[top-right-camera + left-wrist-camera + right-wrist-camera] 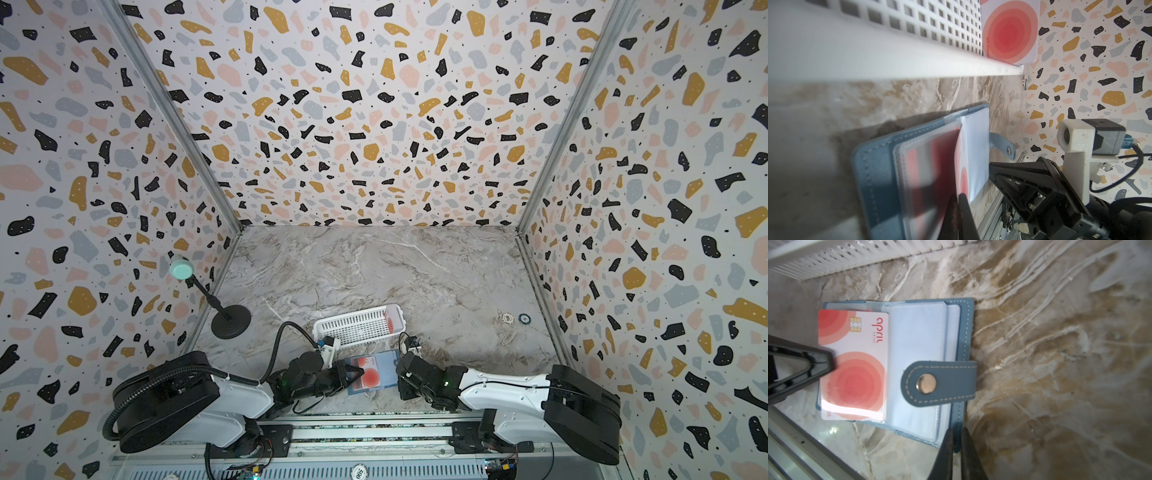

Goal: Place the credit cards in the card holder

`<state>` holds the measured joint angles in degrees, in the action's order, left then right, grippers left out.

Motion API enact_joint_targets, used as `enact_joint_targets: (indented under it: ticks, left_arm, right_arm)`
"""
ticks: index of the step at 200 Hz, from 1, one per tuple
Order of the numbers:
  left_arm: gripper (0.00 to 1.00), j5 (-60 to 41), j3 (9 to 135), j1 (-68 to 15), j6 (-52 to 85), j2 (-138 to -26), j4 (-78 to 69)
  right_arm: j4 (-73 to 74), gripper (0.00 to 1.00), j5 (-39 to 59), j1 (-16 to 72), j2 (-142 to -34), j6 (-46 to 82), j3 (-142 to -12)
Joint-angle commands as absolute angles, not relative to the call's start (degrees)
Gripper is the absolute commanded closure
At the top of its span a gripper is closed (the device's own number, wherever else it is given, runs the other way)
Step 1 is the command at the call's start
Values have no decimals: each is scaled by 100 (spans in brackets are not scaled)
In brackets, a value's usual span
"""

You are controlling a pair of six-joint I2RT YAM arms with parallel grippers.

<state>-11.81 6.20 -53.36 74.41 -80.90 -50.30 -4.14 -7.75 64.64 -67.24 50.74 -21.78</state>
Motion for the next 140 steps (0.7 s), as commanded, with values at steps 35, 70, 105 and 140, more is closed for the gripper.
enact_joint_targets:
  ticks: [35, 70, 105, 140]
  left_arm:
    - [100, -1388, 843, -5242, 7108, -8350, -4943]
    - [100, -1505, 905, -5243, 7098, -8523, -5039]
    - [98, -1546, 887, -5239, 7172, -8647, -5174]
    - [90, -1521, 971, -5239, 7196, -8661, -4938]
  right_arm:
    - [-552, 89, -848, 6504, -6836, 5116, -2153]
    - [-541, 89, -853, 6504, -6873, 5117, -2168]
    - [-534, 90, -856, 6506, -6894, 5107, -2180]
    - [-560, 90, -882, 6513, -6928, 5113, -2206]
